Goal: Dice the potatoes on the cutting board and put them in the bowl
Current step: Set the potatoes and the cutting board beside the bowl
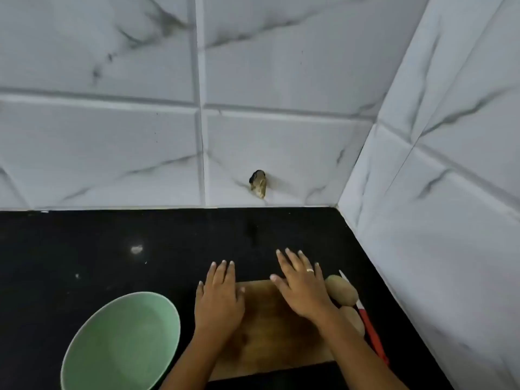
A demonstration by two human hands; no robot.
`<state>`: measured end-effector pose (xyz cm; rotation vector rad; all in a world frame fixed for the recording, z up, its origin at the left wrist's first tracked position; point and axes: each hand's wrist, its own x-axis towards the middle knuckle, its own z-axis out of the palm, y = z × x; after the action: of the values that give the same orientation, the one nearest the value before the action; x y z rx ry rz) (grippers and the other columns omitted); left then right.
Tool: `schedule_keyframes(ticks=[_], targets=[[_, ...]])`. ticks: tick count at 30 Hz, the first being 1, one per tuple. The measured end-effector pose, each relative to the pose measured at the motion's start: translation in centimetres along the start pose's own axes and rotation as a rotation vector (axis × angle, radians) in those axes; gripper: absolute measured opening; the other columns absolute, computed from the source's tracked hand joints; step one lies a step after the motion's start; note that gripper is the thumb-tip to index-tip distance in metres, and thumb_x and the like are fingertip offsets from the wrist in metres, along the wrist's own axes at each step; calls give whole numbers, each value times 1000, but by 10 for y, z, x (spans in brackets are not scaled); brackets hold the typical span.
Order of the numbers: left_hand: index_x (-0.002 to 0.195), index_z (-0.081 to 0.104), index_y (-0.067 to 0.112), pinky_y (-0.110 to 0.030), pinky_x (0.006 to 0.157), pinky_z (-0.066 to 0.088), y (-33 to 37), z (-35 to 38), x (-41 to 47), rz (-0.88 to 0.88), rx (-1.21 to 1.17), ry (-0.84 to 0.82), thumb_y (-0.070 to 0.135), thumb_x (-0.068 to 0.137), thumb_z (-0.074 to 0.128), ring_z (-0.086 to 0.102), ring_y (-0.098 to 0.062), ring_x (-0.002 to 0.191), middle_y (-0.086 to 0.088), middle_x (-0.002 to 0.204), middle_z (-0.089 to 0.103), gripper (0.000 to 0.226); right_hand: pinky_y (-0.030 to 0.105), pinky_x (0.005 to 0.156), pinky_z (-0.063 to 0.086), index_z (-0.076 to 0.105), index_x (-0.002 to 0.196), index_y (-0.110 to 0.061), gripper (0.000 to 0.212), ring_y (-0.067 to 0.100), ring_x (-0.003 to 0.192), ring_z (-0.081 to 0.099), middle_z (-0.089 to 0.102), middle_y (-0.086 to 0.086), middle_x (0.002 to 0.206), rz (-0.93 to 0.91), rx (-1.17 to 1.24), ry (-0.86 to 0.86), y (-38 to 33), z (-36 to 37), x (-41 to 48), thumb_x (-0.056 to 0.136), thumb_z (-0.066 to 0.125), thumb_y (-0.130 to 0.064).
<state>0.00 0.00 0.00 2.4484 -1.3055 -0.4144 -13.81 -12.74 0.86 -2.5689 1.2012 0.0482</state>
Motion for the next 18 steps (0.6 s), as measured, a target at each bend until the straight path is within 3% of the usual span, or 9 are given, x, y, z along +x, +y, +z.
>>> schedule_keyframes(ticks=[4, 8, 12, 15, 18], targets=[[153, 11, 22, -41, 119, 5, -18, 22, -1, -8, 103, -20, 44, 101, 23, 0, -16, 147, 4, 160, 10, 57, 51, 117, 5, 10, 153, -32, 58, 19, 148, -2, 9, -8, 161, 113, 12, -51, 16, 29, -6, 101, 25, -52], [151, 20, 24, -39, 119, 4, -25, 34, -4, 47, 110, 74, 48, 97, 12, 7, -14, 147, 5, 158, 20, 59, 46, 117, 14, 24, 151, -31, 53, 16, 146, 11, 22, -9, 157, 93, 1, 93, 16, 47, -7, 101, 25, -50], [148, 28, 23, -38, 118, 5, -31, 42, -13, 85, 89, 116, 45, 100, 24, 13, -14, 146, 4, 156, 24, 53, 42, 115, 21, 33, 148, -31, 50, 15, 143, 19, 32, -10, 152, 65, -13, 198, 15, 60, -21, 101, 27, -48], [146, 33, 21, -38, 117, 8, -36, 43, -32, 108, 86, 136, 52, 94, 12, 18, -16, 145, 2, 154, 29, 65, 43, 116, 20, 33, 148, -30, 50, 14, 143, 18, 31, -10, 152, 57, 0, 208, 10, 64, -39, 101, 27, -48], [148, 27, 20, -35, 118, 5, -43, 43, -55, 127, 85, 103, 46, 99, 20, 12, -16, 146, 2, 156, 24, 56, 44, 116, 19, 31, 149, -30, 50, 12, 143, 17, 30, -10, 152, 50, 6, 205, 4, 69, -64, 101, 28, -47]])
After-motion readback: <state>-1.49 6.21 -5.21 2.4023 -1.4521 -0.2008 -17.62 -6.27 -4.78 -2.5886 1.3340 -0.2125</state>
